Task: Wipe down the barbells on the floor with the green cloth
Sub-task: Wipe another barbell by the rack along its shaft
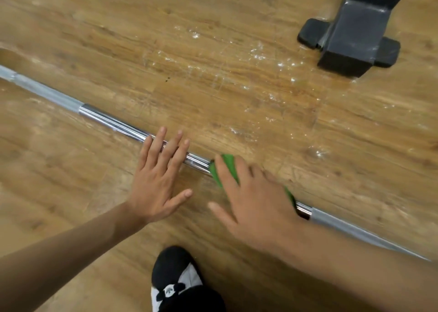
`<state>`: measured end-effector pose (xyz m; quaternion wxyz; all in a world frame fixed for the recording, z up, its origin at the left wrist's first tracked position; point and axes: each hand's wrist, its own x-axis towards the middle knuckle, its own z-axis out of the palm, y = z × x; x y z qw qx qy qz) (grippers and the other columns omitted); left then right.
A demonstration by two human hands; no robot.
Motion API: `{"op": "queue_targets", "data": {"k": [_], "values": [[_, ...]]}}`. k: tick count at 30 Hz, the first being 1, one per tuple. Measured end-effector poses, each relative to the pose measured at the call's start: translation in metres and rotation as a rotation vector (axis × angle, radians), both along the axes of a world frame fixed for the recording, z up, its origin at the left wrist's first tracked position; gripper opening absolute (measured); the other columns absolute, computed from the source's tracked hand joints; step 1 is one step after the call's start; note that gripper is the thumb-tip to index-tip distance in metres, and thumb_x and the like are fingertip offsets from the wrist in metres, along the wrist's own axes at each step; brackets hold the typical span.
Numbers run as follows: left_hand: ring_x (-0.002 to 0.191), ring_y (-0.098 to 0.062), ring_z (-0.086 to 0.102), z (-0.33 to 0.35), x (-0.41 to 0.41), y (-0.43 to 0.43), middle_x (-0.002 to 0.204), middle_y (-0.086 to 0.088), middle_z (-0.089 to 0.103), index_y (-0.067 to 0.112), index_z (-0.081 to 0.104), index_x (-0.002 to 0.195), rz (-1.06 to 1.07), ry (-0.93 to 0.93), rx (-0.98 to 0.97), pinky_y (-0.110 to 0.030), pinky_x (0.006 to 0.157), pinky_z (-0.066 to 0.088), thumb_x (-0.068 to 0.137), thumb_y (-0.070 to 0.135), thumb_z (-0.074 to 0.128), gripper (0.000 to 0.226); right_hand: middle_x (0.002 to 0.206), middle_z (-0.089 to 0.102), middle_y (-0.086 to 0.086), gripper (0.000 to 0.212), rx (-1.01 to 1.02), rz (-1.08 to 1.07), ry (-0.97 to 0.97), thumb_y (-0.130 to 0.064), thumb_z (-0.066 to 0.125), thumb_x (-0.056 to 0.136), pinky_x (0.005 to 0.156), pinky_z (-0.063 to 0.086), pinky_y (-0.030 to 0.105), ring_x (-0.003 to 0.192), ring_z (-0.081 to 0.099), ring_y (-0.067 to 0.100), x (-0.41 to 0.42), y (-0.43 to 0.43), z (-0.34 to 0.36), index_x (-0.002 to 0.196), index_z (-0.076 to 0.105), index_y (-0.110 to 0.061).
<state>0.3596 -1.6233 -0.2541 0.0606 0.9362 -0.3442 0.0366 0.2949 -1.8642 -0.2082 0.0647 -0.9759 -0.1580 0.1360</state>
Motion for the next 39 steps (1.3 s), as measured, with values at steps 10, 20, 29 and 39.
{"op": "queue_targets", "data": {"k": [10, 20, 29, 39], "values": [[0.159, -0.045, 0.007, 0.015, -0.041, 0.038, 0.172, -0.019, 0.016, 0.006, 0.016, 0.165, -0.044, 0.116, 0.041, -0.060, 0.128, 0.008, 0.106, 0.064, 0.010, 0.083, 0.129, 0.056, 0.026, 0.088, -0.038, 0.096, 0.018, -0.057, 0.042, 0.089, 0.062, 0.062, 0.045, 0.090, 0.067, 0.039, -0.092, -0.073, 0.005, 0.160, 0.032, -0.007], [0.159, -0.045, 0.004, 0.011, -0.063, 0.062, 0.173, -0.018, 0.009, 0.012, 0.006, 0.167, -0.088, 0.115, 0.037, -0.061, 0.128, 0.009, 0.106, 0.063, 0.013, 0.079, 0.135, 0.051, 0.019, 0.085, 0.075, -0.011, 0.056, -0.053, 0.058, 0.092, 0.061, 0.042, 0.037, 0.097, 0.064, 0.038, -0.041, 0.054, 0.000, 0.158, 0.028, -0.009], [0.159, -0.043, -0.005, -0.008, -0.053, 0.069, 0.175, -0.012, -0.007, 0.013, -0.004, 0.167, -0.158, -0.005, 0.094, -0.056, 0.129, 0.000, 0.099, 0.077, 0.012, 0.095, 0.122, 0.050, 0.007, 0.097, 0.041, -0.063, 0.219, -0.077, 0.051, 0.082, 0.050, 0.060, 0.037, 0.084, 0.069, 0.026, -0.113, -0.041, 0.012, 0.153, 0.032, -0.013], [0.159, -0.042, 0.002, -0.010, -0.002, 0.035, 0.172, -0.017, 0.011, 0.011, 0.002, 0.167, -0.198, -0.056, 0.029, -0.060, 0.128, 0.006, 0.100, 0.075, 0.011, 0.093, 0.124, 0.058, 0.006, 0.071, 0.075, -0.171, 0.016, -0.071, 0.035, 0.096, 0.069, 0.048, 0.040, 0.097, 0.066, 0.031, -0.011, 0.029, -0.002, 0.147, 0.036, -0.023]]}}
